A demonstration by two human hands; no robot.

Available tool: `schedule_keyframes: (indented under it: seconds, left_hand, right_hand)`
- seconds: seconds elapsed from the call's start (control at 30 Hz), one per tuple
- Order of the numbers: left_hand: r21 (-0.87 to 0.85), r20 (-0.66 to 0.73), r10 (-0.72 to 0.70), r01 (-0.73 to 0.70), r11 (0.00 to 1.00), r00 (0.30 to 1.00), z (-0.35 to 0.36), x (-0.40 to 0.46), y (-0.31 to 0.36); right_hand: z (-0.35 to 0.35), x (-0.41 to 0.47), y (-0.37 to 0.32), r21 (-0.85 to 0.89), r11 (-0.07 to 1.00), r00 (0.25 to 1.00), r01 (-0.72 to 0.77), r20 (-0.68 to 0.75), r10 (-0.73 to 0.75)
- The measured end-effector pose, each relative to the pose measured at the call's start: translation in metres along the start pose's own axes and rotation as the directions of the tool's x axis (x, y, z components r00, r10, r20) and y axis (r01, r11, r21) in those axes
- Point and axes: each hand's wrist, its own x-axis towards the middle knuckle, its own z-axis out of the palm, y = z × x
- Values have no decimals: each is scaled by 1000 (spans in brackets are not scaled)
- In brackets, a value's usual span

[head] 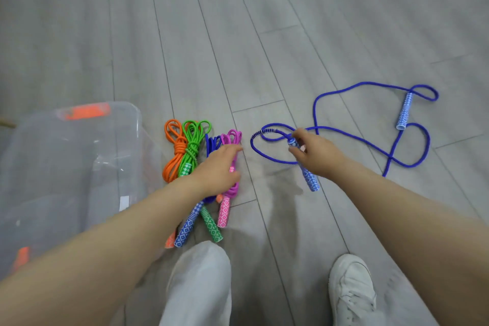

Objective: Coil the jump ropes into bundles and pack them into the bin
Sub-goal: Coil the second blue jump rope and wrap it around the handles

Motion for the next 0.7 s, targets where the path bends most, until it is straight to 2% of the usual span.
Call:
schedule_keyframes:
  seconds: [0.07, 0.17, 0.27, 0.4, 0.5, 0.57, 0.7]
  left_hand:
    - [-132, -29, -30, 26, 991, 999, -19, 1, 29]
    - [-228, -79, -78, 58, 972, 994, -55, 0, 65]
    - [-218, -149, -62, 29, 976, 987, -88, -8, 97]
    - [-109, -223, 44, -70, 992, 974, -117, -34, 140]
    - [-239, -305, 56, -133, 962, 951, -136, -61, 171]
    - [-414, -362, 24, -183, 892, 932, -149, -81, 195]
    - [-731, -439, -60, -318, 605, 896, -164, -125, 244]
  right_hand:
    - [-23, -12, -17, 79, 996, 997, 39, -66, -33]
    - [-59, -34, -42, 94, 987, 987, 127, -115, -116]
    - [-93, -59, -61, 80, 980, 973, 182, -156, -168]
    - [-133, -93, -82, 105, 973, 944, 207, -281, -170]
    - [-158, -117, -95, 230, 951, 920, 207, -376, -109]
    - [-173, -135, -106, 346, 908, 899, 237, -432, -70]
    - [-197, -181, -130, 519, 790, 847, 326, -531, -1]
